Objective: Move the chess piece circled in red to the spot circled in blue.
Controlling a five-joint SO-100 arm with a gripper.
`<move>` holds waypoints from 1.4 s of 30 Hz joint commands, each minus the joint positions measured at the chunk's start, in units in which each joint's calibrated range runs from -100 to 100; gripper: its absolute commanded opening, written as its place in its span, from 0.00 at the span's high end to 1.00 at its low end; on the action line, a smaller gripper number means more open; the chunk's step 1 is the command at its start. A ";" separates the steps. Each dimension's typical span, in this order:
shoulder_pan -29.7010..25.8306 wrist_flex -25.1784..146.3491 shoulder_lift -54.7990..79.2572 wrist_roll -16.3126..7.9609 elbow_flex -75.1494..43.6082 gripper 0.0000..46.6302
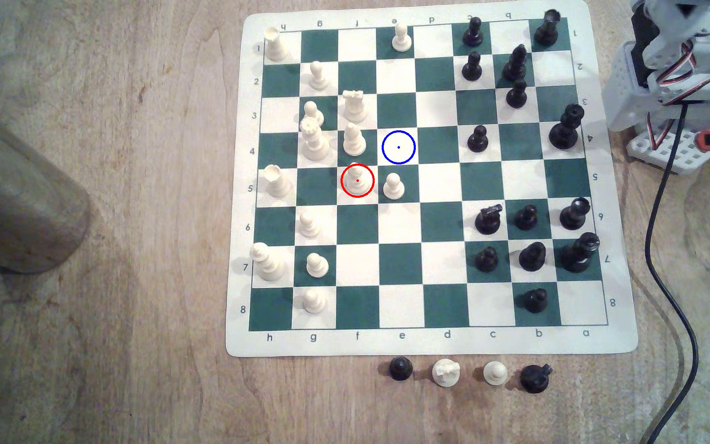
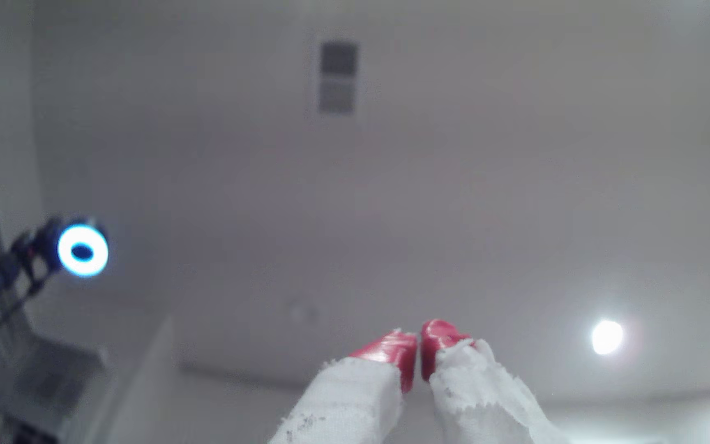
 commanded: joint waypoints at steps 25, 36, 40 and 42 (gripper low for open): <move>-1.32 104.27 14.74 -2.05 -37.00 0.89; -7.65 105.66 35.54 -3.52 -46.70 0.66; -7.97 104.84 40.63 -3.52 -46.79 0.63; -7.73 104.02 42.75 -3.52 -47.16 0.62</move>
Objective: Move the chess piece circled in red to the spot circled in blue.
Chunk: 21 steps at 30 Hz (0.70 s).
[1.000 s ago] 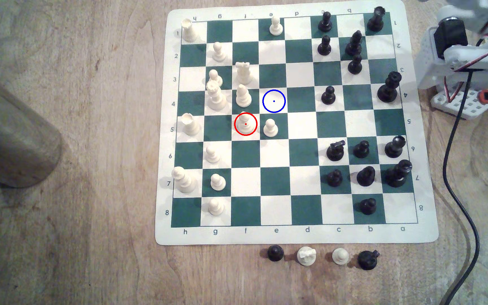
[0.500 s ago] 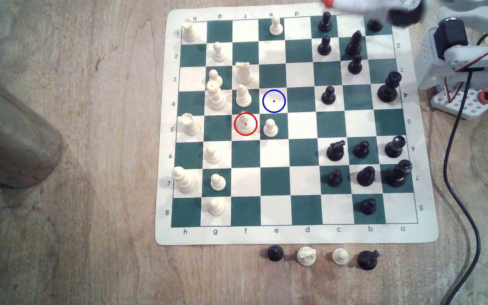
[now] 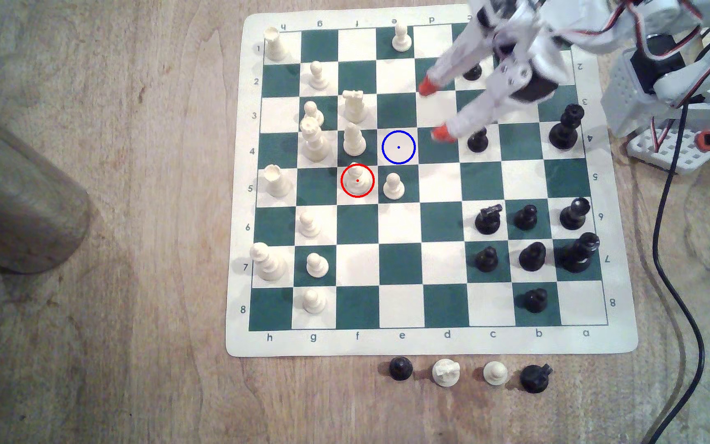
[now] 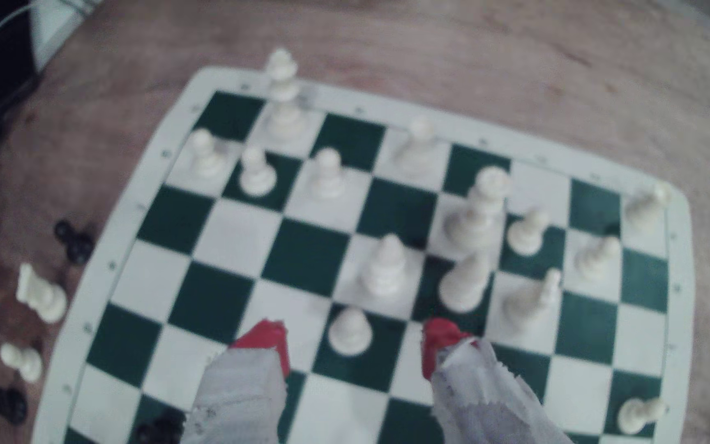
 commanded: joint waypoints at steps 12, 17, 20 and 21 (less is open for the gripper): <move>0.07 -10.97 24.59 -2.44 -10.03 0.67; -1.18 -14.58 29.18 -4.00 -10.12 0.67; -1.18 -16.30 32.32 -4.84 -10.48 0.68; -1.02 -17.03 33.17 -4.84 -10.48 0.68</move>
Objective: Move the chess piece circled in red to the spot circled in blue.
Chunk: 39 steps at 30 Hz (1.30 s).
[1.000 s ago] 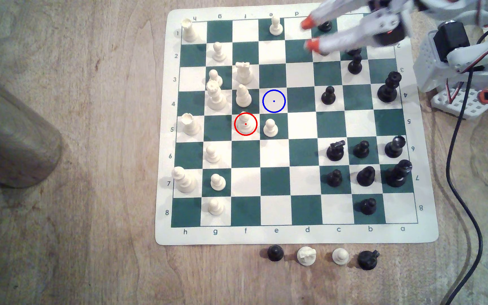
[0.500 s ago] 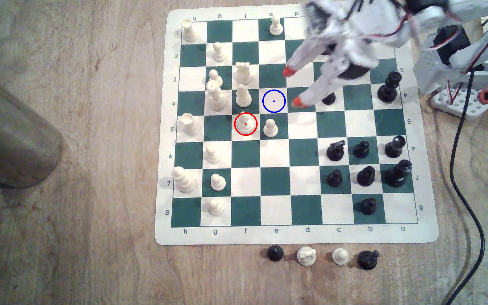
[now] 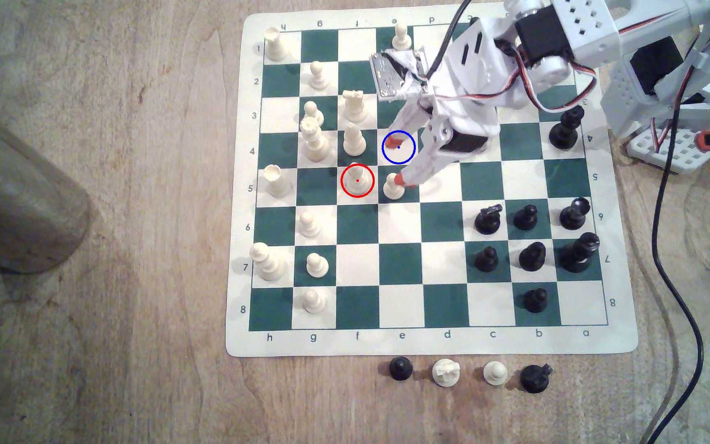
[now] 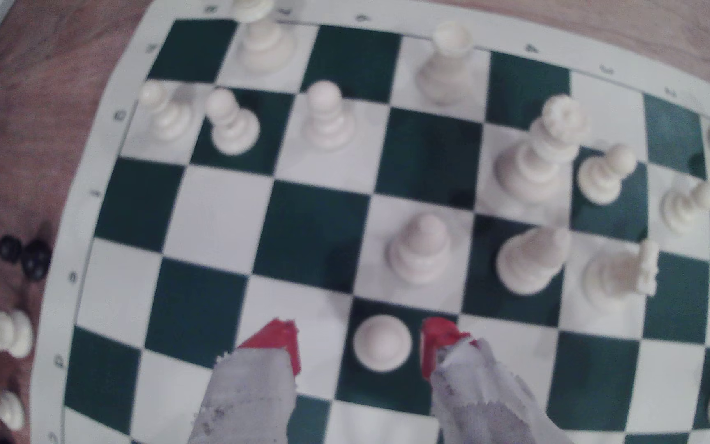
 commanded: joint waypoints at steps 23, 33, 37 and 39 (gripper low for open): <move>1.17 -11.78 15.50 -1.51 -11.22 0.69; 1.64 -14.72 20.00 -1.51 -12.49 0.69; 1.95 -15.79 21.19 -1.47 -12.49 0.69; 2.19 -16.03 21.44 -1.37 -12.49 0.69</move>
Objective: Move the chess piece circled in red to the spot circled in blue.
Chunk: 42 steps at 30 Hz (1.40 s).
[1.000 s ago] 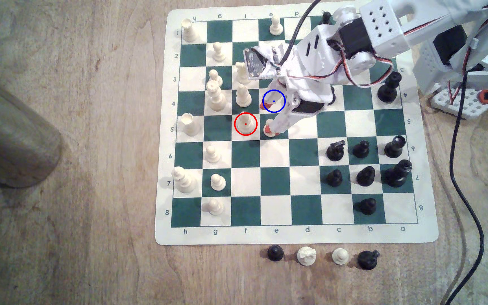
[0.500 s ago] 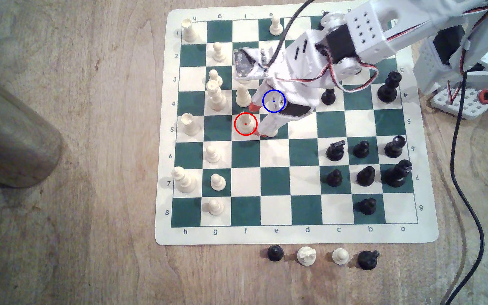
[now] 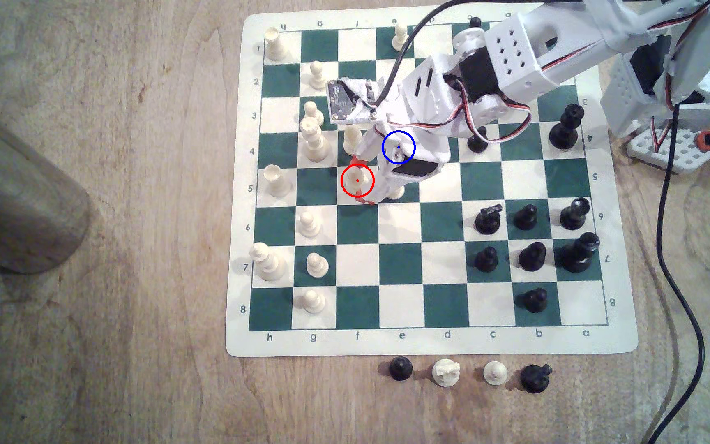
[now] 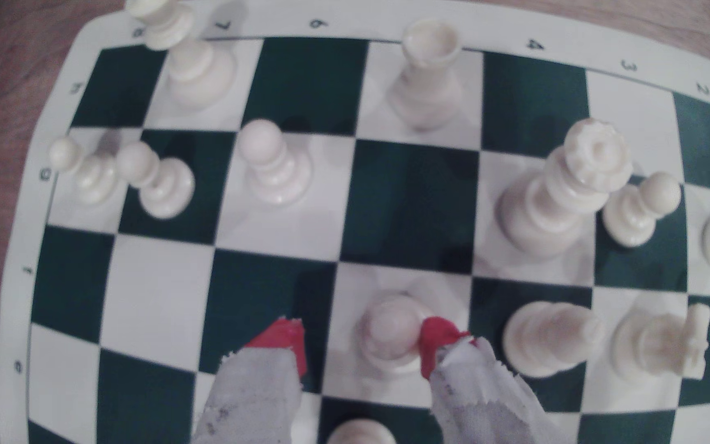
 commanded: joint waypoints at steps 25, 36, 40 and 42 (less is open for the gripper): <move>-0.31 -2.93 -0.42 0.20 -3.90 0.80; 0.01 -2.85 -0.76 0.15 -3.63 0.88; 0.48 -2.03 -1.44 0.39 -3.81 0.95; 0.71 -1.95 -2.71 0.29 -3.81 0.97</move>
